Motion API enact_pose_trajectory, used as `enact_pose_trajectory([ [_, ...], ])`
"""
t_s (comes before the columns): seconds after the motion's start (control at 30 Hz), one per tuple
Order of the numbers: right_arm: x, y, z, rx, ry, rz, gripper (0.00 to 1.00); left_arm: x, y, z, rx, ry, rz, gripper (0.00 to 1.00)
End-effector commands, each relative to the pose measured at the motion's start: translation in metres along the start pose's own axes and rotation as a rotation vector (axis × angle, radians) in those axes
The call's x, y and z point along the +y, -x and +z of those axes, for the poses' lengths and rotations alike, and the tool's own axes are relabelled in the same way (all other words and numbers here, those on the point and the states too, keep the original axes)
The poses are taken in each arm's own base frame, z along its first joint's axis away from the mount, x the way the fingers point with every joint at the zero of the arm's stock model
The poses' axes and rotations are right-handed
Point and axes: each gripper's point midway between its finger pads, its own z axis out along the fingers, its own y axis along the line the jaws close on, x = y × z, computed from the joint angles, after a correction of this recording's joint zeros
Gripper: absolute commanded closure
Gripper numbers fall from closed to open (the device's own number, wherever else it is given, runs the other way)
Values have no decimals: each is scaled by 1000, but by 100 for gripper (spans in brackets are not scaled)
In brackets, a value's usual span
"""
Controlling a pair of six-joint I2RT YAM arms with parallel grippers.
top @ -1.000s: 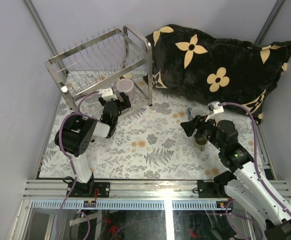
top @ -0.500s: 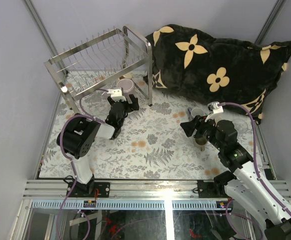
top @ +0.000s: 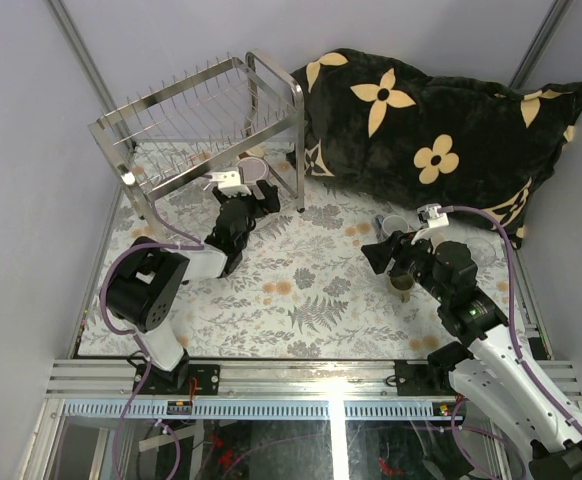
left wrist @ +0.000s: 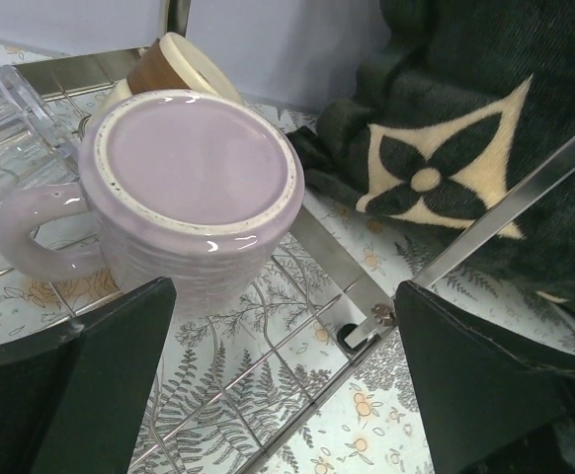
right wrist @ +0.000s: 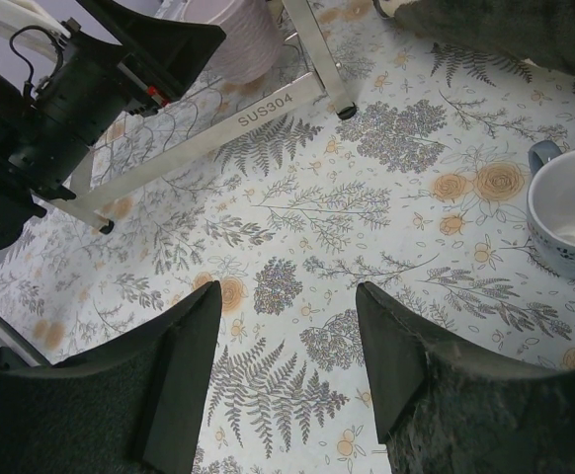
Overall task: Unload the cups from the dish rack
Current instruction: Unload the cup from the dish rack.
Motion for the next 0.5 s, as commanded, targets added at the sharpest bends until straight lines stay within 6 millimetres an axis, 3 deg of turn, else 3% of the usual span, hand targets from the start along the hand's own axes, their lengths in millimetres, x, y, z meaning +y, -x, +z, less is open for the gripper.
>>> enact_pose_trajectory([
  [0.0,8,15,-2,-57,32,-6,36,1,23,-2,-62,40,-91,7],
  [0.17,8,16,-4,-65,31,-9,36,2,27,4,-66,74,-117,7],
  [0.47,8,16,-5,-64,28,-9,36,26,30,10,-91,186,-69,6],
])
